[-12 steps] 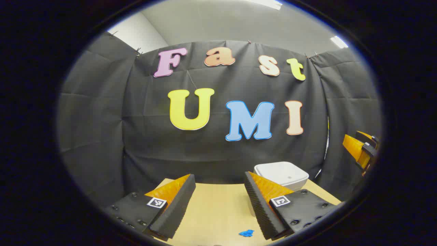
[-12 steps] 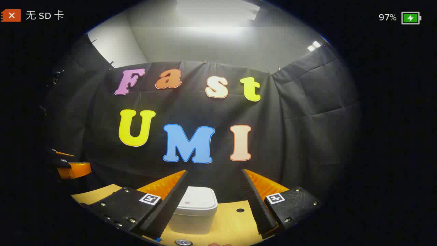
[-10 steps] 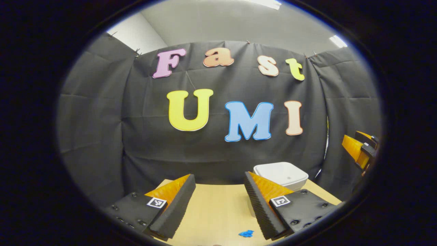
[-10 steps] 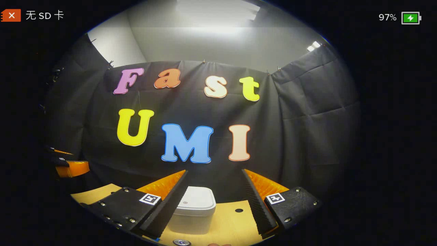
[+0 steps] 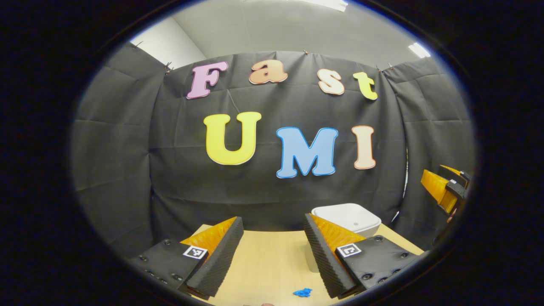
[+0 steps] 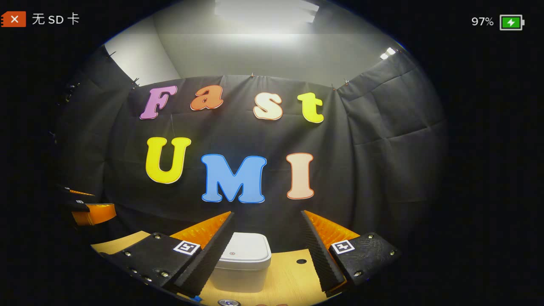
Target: Press the lid of the desktop garbage bin to open it, pick up the crumpled paper on the desktop and throw it into the bin, then pick up the pop can on the desktop and drop it into the bin, and finally close the garbage bin lid.
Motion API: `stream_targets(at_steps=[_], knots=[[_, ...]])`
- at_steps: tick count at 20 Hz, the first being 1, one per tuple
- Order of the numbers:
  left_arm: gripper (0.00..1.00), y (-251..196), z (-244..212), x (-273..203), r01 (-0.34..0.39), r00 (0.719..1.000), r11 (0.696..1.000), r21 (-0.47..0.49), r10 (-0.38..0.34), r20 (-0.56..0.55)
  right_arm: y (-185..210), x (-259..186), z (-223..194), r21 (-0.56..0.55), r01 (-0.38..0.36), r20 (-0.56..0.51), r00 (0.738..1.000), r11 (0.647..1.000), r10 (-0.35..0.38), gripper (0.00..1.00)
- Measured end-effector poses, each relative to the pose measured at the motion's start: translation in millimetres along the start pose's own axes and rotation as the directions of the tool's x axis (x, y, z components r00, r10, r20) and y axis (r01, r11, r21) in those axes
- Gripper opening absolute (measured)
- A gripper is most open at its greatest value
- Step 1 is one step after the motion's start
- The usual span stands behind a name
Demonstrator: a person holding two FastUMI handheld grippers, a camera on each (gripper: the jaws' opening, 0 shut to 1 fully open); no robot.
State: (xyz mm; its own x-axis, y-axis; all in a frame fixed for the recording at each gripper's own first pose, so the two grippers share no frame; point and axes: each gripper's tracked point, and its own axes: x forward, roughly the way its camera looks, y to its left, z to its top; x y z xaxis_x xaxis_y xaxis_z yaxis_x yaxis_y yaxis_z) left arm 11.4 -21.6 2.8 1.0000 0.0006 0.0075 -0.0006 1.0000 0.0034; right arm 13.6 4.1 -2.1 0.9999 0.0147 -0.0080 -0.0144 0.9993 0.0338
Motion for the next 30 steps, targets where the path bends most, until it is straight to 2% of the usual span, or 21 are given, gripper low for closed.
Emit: stream_targets(at_steps=[16,23,24,25,26,28,29,30], knots=[[0.94,-6.2,12.2,7.1,-0.013,1.0,0.999,0.029,0.012,0.026,19.9,22.5,-8.9,0.013,-0.068,-0.033,0.997,0.998,0.068,0.96],[0.94,-7.1,14.6,13.4,-0.018,0.999,0.999,0.042,0.017,0.032,31.5,35.7,-19.6,0.016,-0.093,-0.064,0.994,0.996,0.094,0.92],[0.94,-6.6,14.1,14.5,-0.02,0.999,0.999,0.041,0.018,0.032,31.4,37.2,-20.9,0.016,-0.097,-0.067,0.993,0.995,0.098,0.86],[0.95,-6.0,14.0,14.7,-0.021,0.999,0.999,0.039,0.02,0.031,34.4,37.3,-22.5,0.016,-0.107,-0.073,0.991,0.994,0.108,0.76],[0.94,-5.4,13.2,14.8,-0.022,0.999,0.999,0.037,0.021,0.03,36.4,37.9,-25.0,0.012,-0.113,-0.081,0.99,0.994,0.113,0.76],[0.95,-5.4,11.5,17.3,-0.024,0.999,0.999,0.033,0.023,0.028,40.8,39.7,-30.4,0.01,-0.131,-0.095,0.987,0.991,0.131,0.68],[0.95,-4.2,11.1,17.4,-0.026,0.999,0.999,0.031,0.025,0.027,41.8,40.6,-32.5,0.01,-0.135,-0.105,0.985,0.991,0.135,0.75],[0.95,-3.4,10.9,18.5,-0.028,0.999,0.999,0.03,0.027,0.027,41.7,41.7,-34.9,0.014,-0.136,-0.11,0.984,0.991,0.137,0.57]])
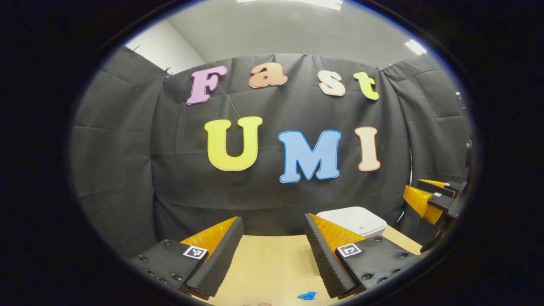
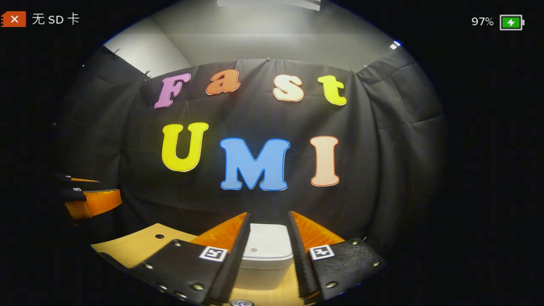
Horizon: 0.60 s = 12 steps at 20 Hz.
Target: Press the lid of the desktop garbage bin to open it, pick up the crumpled paper on the desktop and throw it into the bin, then pick up the pop can on the desktop and drop it into the bin, and finally close the garbage bin lid.
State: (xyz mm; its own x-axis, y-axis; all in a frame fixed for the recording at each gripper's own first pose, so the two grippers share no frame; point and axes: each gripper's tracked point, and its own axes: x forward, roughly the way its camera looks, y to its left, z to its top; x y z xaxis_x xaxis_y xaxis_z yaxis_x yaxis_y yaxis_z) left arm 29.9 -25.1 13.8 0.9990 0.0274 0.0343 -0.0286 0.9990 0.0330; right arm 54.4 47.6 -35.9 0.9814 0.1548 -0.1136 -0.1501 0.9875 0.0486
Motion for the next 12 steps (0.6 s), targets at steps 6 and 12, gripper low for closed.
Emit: stream_targets(at_steps=[6,12], knots=[[0.94,4.8,-2.3,4.1,-0.008,1.0,1.0,-0.004,0.008,0.001,4.0,7.8,-13.7,0.028,-0.008,-0.044,0.999,1.0,0.01,0.02],[0.95,8.1,-6.8,9.3,-0.01,1.0,1.0,-0.008,0.01,-0.007,7.9,21.0,-31.6,0.03,-0.037,-0.092,0.995,0.999,0.04,0.01]])
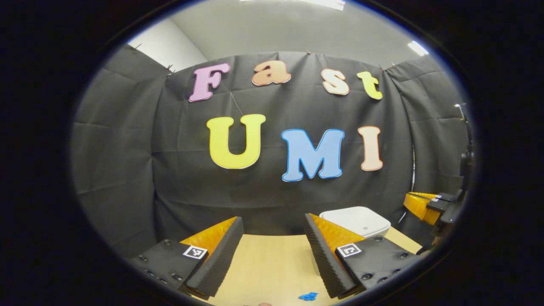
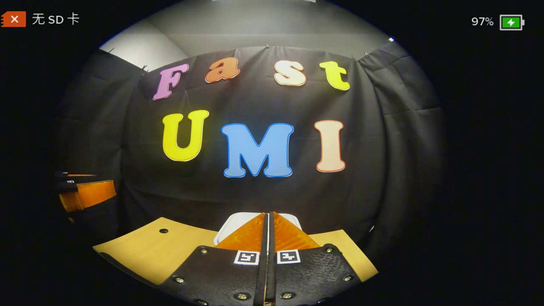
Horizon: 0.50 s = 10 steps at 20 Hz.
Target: Press the lid of the desktop garbage bin to open it, pick up the crumpled paper on the desktop and throw it into the bin, then pick up the pop can on the desktop and drop it into the bin, and finally close the garbage bin lid.
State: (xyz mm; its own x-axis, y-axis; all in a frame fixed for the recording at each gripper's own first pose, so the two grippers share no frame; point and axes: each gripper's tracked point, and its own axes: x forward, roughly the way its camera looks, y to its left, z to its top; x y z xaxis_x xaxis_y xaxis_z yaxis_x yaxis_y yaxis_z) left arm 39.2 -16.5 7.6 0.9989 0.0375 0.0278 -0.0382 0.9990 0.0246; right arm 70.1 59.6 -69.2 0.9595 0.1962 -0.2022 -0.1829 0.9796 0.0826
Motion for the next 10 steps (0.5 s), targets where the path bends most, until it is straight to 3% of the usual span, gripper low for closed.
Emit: stream_targets(at_steps=[10], knots=[[0.94,14.7,4.1,-4.0,-0.043,0.999,0.999,0.028,0.043,0.007,6.8,52.9,-61.6,0.011,-0.047,-0.189,0.981,0.999,0.048,0.01]])
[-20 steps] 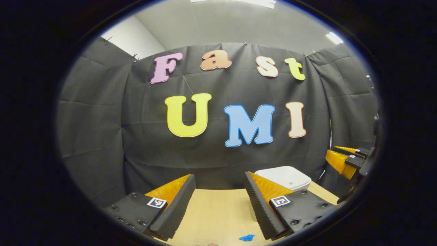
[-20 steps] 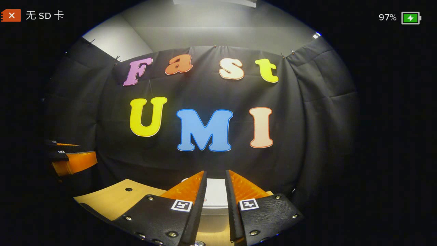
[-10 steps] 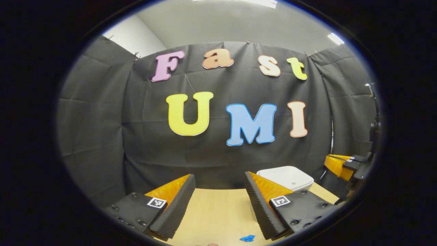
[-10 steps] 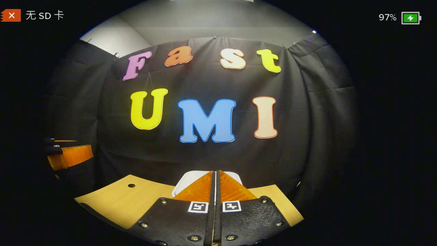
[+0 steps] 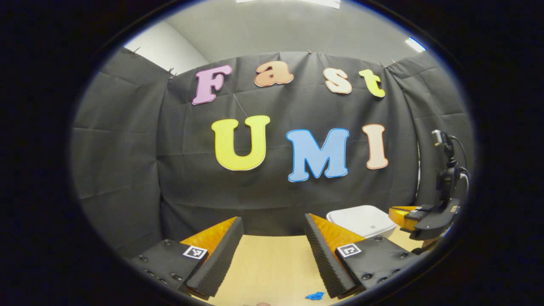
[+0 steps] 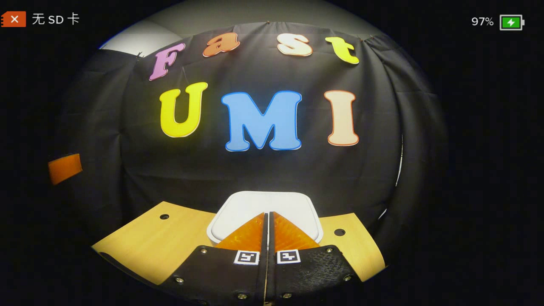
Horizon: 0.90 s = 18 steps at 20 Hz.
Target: Press the lid of the desktop garbage bin to open it, pick up the crumpled paper on the desktop and throw it into the bin, then pick up the pop can on the desktop and drop it into the bin, and finally close the garbage bin lid.
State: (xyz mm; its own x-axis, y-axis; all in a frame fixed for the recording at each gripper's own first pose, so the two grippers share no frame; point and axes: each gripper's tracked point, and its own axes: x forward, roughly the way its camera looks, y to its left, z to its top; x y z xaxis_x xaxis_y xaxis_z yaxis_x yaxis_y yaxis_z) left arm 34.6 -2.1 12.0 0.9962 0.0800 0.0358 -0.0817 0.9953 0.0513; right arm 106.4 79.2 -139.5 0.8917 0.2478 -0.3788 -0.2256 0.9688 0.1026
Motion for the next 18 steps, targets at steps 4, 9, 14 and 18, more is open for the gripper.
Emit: stream_targets(at_steps=[4,9,14,18], knots=[[0.94,5.9,0.3,-1.2,-0.02,1.0,1.0,0.004,0.02,0.0,0.4,17.4,-18.7,-0.001,-0.013,-0.059,0.998,1.0,0.013,0.01],[0.94,10.1,0.2,-3.0,-0.034,0.999,0.999,0.003,0.034,0.001,0.3,26.7,-37.1,0.007,-0.021,-0.108,0.994,1.0,0.021,0.01],[0.95,10.0,0.5,-2.2,-0.033,0.999,0.999,0.007,0.033,0.003,-0.1,25.3,-43.2,0.028,-0.026,-0.077,0.997,0.999,0.029,0.01],[0.95,5.5,5.2,-0.8,-0.02,1.0,1.0,0.011,0.02,0.02,1.3,25.8,-44.8,0.068,-0.03,-0.071,0.997,0.997,0.035,0.01]])
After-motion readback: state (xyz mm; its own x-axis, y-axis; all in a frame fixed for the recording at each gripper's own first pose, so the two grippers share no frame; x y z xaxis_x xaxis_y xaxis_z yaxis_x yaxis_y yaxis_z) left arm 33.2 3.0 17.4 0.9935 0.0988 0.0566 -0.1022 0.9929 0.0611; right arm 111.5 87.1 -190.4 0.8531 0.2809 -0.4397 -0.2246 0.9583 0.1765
